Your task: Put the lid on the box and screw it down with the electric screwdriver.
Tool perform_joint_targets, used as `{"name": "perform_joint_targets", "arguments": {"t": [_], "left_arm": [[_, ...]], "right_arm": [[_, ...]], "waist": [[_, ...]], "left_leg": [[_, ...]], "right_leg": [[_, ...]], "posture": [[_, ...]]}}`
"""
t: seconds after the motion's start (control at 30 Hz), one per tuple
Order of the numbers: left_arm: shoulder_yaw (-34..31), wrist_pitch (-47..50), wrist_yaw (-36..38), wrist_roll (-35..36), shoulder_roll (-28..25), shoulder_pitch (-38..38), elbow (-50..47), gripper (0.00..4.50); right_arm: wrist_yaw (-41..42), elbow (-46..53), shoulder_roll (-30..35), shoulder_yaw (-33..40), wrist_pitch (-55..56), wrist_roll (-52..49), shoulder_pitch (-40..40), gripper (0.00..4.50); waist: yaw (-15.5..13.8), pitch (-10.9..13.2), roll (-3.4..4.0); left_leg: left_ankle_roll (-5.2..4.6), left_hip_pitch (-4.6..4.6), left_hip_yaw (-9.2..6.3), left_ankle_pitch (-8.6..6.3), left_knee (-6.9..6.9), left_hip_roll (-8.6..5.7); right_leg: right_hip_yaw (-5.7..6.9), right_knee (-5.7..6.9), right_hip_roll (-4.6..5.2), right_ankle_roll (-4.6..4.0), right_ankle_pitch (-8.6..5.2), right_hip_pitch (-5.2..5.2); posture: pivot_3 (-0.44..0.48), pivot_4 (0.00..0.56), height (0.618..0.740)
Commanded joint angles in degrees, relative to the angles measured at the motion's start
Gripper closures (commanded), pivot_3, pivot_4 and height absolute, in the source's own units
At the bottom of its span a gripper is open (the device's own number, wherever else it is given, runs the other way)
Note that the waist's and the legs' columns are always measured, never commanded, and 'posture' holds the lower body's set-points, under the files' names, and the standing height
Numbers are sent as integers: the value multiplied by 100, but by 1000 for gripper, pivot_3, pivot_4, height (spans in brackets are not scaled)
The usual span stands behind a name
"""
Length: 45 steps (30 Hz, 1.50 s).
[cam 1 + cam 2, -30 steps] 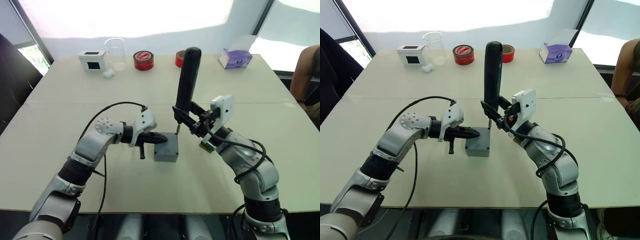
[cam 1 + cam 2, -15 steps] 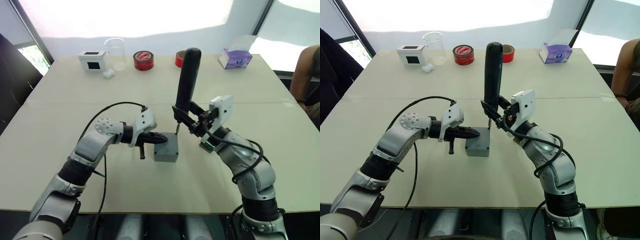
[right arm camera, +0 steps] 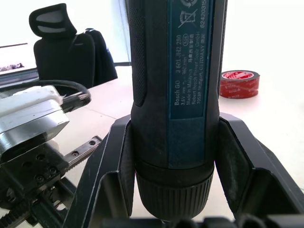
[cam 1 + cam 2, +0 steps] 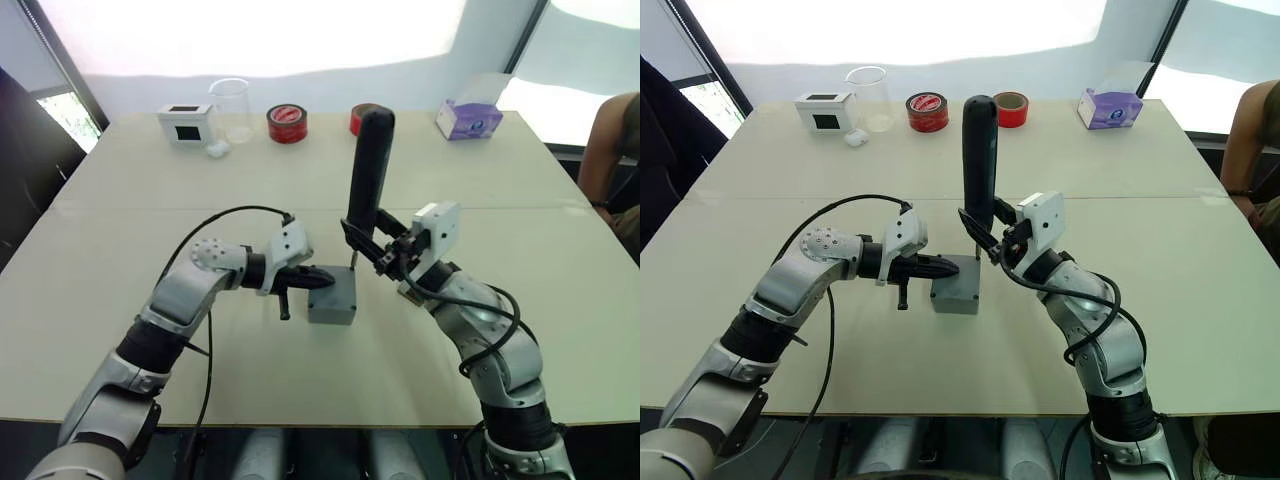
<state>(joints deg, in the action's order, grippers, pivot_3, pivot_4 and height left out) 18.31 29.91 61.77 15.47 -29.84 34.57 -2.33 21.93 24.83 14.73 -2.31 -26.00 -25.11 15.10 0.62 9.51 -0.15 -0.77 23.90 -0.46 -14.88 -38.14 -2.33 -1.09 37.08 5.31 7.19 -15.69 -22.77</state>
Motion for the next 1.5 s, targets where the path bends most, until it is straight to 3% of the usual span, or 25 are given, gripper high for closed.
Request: {"name": "perform_joint_targets", "arguments": {"t": [0.03,0.4,1.17,1.4,1.5], "left_arm": [[93,83,13,-117,-78,-115,-28,4500],[119,56,41,-163,-100,-137,-5,4500],[142,12,72,-218,-84,-136,38,4500],[167,9,50,-225,-60,-171,6,4500],[170,18,71,-202,-57,-190,-30,4500]], "right_arm": [[-8,-257,104,-141,-232,176,-176,2751],[137,-417,241,-623,-146,574,-371,2751],[182,-501,155,-536,-29,613,-436,2751],[333,-95,268,-220,-106,301,-60,2751],[320,223,609,188,-687,-18,485,2751]], "waist": [[-1,-2,-3],[-1,-41,-34],[-2,-94,-49],[-5,-93,-47],[-10,-89,-42]], "left_leg": [[-3,-15,0,-2,2,0],[-6,-51,-3,-5,16,1],[-6,-54,-7,-7,25,1],[-6,-53,-7,-7,27,1],[-7,-51,-7,-8,27,1]], "right_leg": [[0,-2,0,-2,-1,14],[1,-7,2,-13,-9,44],[3,-12,10,-22,-14,46],[6,-14,17,-23,-14,46],[8,-15,25,-23,-14,43]], "posture": [[0,150,740],[0,150,740],[0,150,740],[0,150,740],[0,150,740]]}}
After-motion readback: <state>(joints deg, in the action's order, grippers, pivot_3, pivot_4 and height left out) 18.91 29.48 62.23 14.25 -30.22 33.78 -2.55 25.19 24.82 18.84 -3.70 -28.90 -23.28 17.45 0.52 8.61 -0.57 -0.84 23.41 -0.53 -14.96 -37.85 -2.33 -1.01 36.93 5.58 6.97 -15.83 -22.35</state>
